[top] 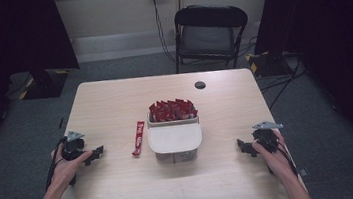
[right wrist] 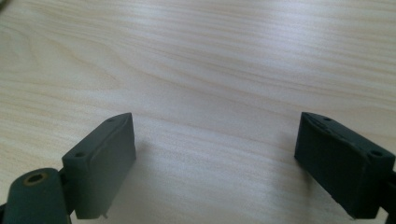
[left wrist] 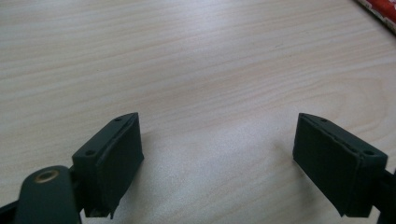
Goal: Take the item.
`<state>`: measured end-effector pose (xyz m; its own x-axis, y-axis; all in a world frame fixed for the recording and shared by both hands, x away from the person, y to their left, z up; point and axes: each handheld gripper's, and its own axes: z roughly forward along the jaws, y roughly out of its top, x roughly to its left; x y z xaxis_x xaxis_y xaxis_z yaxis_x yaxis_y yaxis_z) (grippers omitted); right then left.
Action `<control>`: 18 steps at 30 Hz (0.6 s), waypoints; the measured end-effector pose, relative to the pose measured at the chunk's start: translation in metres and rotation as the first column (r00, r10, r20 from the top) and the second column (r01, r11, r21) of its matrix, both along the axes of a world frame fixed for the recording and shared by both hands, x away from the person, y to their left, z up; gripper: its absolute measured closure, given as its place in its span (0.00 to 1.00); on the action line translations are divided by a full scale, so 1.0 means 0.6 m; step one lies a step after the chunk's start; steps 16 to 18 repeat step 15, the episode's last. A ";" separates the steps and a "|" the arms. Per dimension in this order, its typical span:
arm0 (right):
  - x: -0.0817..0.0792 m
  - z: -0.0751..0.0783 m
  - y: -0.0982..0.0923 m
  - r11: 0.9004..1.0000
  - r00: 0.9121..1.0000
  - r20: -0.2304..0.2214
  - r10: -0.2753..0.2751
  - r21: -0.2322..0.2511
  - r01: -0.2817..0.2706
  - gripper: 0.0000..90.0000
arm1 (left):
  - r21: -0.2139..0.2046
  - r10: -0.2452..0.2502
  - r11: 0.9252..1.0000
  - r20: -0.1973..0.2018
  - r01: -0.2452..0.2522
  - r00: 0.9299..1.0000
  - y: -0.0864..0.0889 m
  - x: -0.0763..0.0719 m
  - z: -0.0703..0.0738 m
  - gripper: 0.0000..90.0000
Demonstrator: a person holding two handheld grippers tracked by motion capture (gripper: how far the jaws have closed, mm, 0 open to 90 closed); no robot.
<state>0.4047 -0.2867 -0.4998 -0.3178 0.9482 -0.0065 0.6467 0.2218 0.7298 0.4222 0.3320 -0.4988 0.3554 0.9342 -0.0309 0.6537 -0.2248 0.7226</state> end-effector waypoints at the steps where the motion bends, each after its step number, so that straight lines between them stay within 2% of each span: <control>1: 0.000 0.000 0.000 1.000 1.000 0.000 0.000 0.000 0.000 0.13 | 0.000 -0.003 1.000 0.004 0.003 1.000 0.000 0.000 -0.001 0.17; 5: 0.000 0.000 0.000 1.000 1.000 0.000 0.000 0.000 0.000 0.13 | 0.008 -0.007 1.000 0.024 0.007 1.000 -0.001 -0.003 -0.004 0.16; 18: 0.000 0.000 0.000 1.000 1.000 0.000 0.000 0.000 0.000 0.13 | 0.012 0.011 1.000 0.029 -0.011 1.000 -0.003 -0.004 -0.004 0.17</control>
